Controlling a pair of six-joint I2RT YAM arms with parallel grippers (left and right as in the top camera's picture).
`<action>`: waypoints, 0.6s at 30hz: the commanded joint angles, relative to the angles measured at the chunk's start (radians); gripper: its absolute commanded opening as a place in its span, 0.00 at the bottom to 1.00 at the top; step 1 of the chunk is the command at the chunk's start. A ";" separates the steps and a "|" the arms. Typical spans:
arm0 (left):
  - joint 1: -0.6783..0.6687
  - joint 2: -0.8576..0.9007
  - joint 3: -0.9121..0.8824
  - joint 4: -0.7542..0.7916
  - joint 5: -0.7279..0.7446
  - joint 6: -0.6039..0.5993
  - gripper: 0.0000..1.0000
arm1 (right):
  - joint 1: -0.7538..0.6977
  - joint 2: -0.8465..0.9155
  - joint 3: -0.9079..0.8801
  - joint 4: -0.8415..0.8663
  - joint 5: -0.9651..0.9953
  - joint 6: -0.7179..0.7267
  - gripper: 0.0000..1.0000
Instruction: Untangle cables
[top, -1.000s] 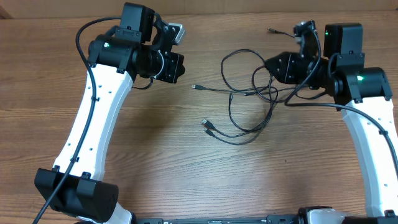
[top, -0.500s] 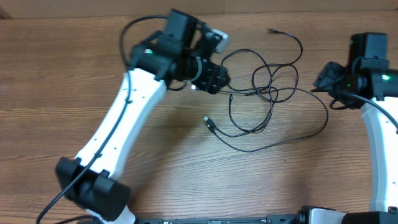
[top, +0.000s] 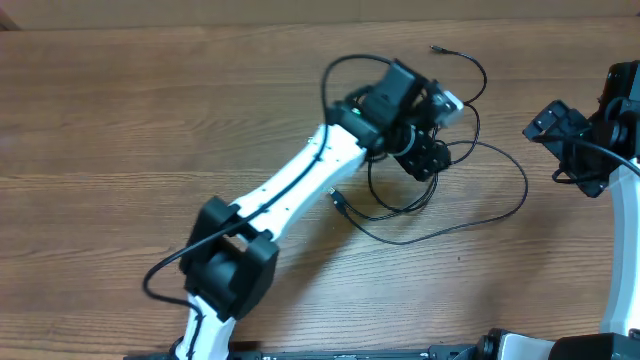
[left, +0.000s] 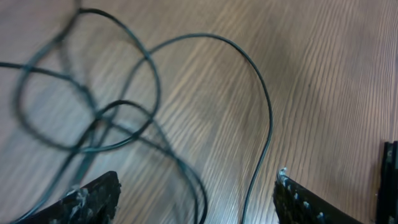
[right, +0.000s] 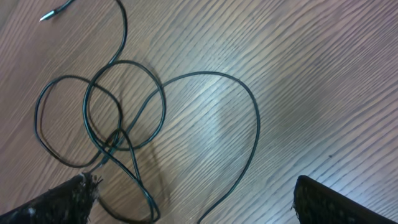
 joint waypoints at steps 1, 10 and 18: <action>-0.027 0.066 -0.002 0.025 -0.036 0.027 0.80 | -0.002 -0.011 0.021 -0.008 -0.013 -0.005 1.00; -0.076 0.165 -0.002 0.035 -0.077 0.027 0.82 | -0.002 -0.011 0.021 -0.019 -0.013 -0.005 1.00; -0.097 0.208 -0.002 -0.003 -0.128 0.020 0.74 | -0.002 -0.011 0.021 -0.034 -0.013 -0.005 1.00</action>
